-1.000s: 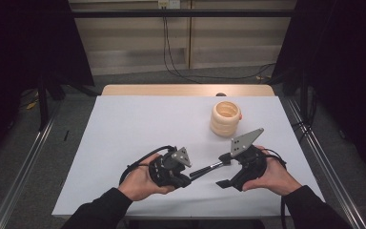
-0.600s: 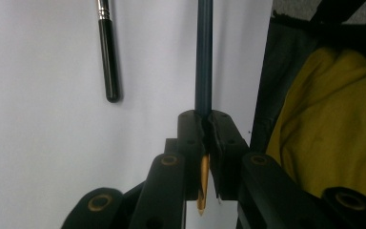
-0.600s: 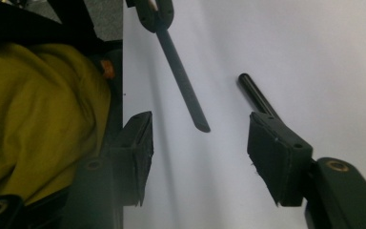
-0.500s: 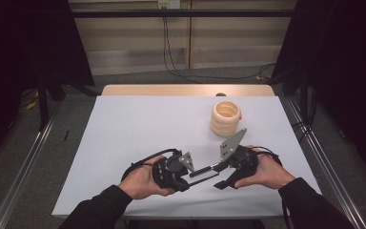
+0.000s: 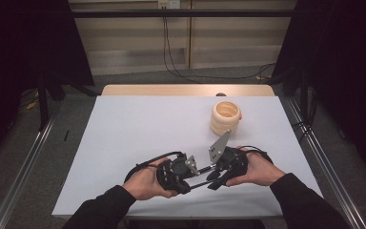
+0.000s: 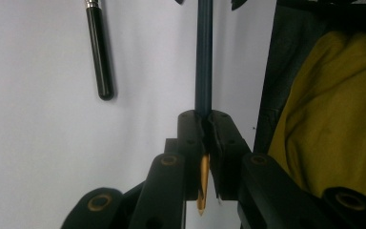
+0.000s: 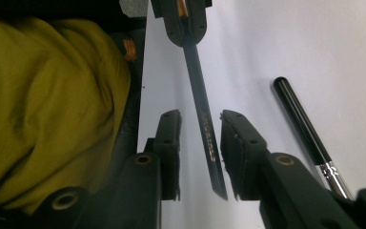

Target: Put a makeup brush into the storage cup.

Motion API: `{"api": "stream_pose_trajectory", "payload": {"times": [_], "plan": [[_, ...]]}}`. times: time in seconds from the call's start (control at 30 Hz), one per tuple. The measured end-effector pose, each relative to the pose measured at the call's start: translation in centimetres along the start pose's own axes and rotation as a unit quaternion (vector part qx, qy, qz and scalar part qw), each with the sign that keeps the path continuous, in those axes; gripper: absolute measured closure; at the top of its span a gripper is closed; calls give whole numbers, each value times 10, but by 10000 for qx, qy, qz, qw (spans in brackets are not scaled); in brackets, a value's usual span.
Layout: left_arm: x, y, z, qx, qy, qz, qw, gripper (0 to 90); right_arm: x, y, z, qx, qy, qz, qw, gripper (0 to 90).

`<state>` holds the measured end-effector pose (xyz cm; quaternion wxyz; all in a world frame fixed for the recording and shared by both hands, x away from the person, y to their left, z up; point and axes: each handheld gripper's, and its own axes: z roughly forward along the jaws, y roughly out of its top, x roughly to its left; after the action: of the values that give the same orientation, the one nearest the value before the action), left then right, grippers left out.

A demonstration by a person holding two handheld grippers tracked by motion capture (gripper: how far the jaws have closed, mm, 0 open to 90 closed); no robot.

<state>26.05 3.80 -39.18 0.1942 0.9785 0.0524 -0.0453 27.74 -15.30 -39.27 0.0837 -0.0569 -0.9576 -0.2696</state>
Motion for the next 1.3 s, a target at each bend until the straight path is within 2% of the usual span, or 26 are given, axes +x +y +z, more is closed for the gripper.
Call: {"api": "stream_pose_trajectory", "payload": {"times": [0.1,0.13,0.17,0.2,0.23,0.33,0.4,0.47,0.6,0.63,0.67,0.73,0.77,0.87,0.97,1.0,1.03,1.07,1.1,1.13,1.17,1.2,1.23,1.3], "plan": [[-1,1,2,-132,43,-64,9999,840,0,1,2,77,37,82,9999,742],[0,1,1,-97,-17,-46,9999,840,-2,1,4,37,63,7,10000,760],[0,1,1,-72,-30,-32,10000,840,-1,1,5,88,77,41,9999,770],[-1,1,2,-74,21,-40,10000,840,-2,2,6,90,74,-20,9999,786],[0,1,1,-18,-55,43,10000,840,-2,2,7,68,82,-63,9999,804],[-1,0,1,-30,-53,55,10000,839,0,2,7,153,142,-10,9998,833],[0,0,1,-58,-11,121,9999,836,0,2,8,103,132,-123,9998,845],[-1,-1,1,-84,-37,68,9999,835,0,2,8,44,117,-207,9997,846],[0,-1,1,-99,-54,157,9998,834,1,0,8,8,108,-236,9997,849],[0,-1,1,-103,-61,164,9998,834,2,-1,8,31,123,-155,9998,849],[0,-2,1,-118,-81,167,9998,833,1,-1,8,-10,102,-234,9997,850],[2,-2,1,-81,-56,279,9996,830,1,-1,8,-18,99,-221,9997,851],[2,-3,2,-186,-57,217,9996,828,1,-2,8,-36,95,-241,9997,851],[3,-5,0,-242,-53,202,9995,821,0,-2,8,-92,51,-241,9997,851],[4,-7,-1,-320,17,233,9992,750,2,-2,5,-48,104,-95,9999,851],[5,-7,-1,-352,61,201,9992,713,1,-2,6,-90,55,-171,9998,851],[5,-7,0,-402,45,163,9990,658,1,-2,6,-110,64,-181,9998,851],[3,-8,1,-556,24,-71,9984,634,2,-2,6,-93,73,-135,9998,851],[4,-9,1,-568,45,-42,9984,604,3,-2,5,-54,72,-77,9999,851],[4,-10,1,-620,30,-148,9980,535,1,-2,6,-105,52,-148,9998,851],[6,-10,1,-651,56,-128,9978,477,1,-2,7,-129,60,-165,9998,851],[6,-12,2,-758,106,-244,9968,444,1,-3,7,-126,60,-150,9998,851],[7,-13,2,-777,129,-250,9966,363,1,-3,6,-109,66,-145,9998,851],[9,-15,2,-806,217,-337,9959,259,2,-3,6,-118,55,-125,9998,851]]}}
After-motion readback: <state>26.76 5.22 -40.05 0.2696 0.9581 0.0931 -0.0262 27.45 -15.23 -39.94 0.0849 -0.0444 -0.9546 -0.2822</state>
